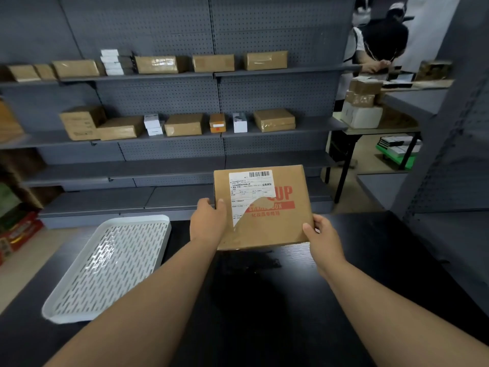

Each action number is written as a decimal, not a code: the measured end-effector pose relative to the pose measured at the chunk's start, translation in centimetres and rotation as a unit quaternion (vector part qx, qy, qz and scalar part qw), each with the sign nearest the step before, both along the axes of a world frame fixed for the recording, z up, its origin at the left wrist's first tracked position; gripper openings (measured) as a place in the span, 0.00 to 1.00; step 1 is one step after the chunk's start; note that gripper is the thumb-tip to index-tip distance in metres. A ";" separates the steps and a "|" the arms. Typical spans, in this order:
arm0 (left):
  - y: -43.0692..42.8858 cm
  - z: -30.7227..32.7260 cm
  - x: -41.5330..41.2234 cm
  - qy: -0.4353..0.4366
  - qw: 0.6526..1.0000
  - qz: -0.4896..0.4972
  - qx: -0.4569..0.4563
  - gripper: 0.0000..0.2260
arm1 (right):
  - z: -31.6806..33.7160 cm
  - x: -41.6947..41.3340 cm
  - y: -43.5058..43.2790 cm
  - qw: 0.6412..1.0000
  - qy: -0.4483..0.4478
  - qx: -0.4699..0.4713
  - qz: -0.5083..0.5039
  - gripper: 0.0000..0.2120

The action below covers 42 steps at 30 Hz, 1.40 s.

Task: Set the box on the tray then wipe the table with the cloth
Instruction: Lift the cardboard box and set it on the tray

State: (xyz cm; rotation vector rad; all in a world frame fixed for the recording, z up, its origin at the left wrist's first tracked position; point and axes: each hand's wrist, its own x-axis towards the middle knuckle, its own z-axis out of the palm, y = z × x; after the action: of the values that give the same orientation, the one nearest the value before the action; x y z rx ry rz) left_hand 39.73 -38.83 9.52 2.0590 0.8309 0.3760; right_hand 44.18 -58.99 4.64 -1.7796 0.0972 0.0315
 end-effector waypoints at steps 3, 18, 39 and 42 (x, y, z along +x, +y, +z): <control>-0.7 0.9 -2.0 0.009 1.000 0.001 0.015 0.25 | 0.4 -1.6 -1.0 1.000 -0.008 0.013 0.027 0.18; -2.4 3.0 -8.1 0.008 0.999 -0.042 -0.016 0.30 | 1.8 -5.5 -3.7 0.992 -0.010 0.099 0.080 0.20; -4.1 0.4 -12.9 -0.103 0.992 0.035 -0.059 0.19 | 5.4 -7.9 0.2 0.966 -0.021 0.245 0.081 0.28; -4.7 0.2 -13.1 -0.121 0.989 0.024 -0.077 0.19 | 4.5 -8.2 1.1 0.969 -0.021 0.207 0.131 0.34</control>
State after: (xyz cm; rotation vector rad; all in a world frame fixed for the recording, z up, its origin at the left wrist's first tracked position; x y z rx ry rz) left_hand 26.66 -43.56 9.75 1.8116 0.7383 0.5578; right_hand 35.98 -57.87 9.18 -1.3648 -0.1658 0.1922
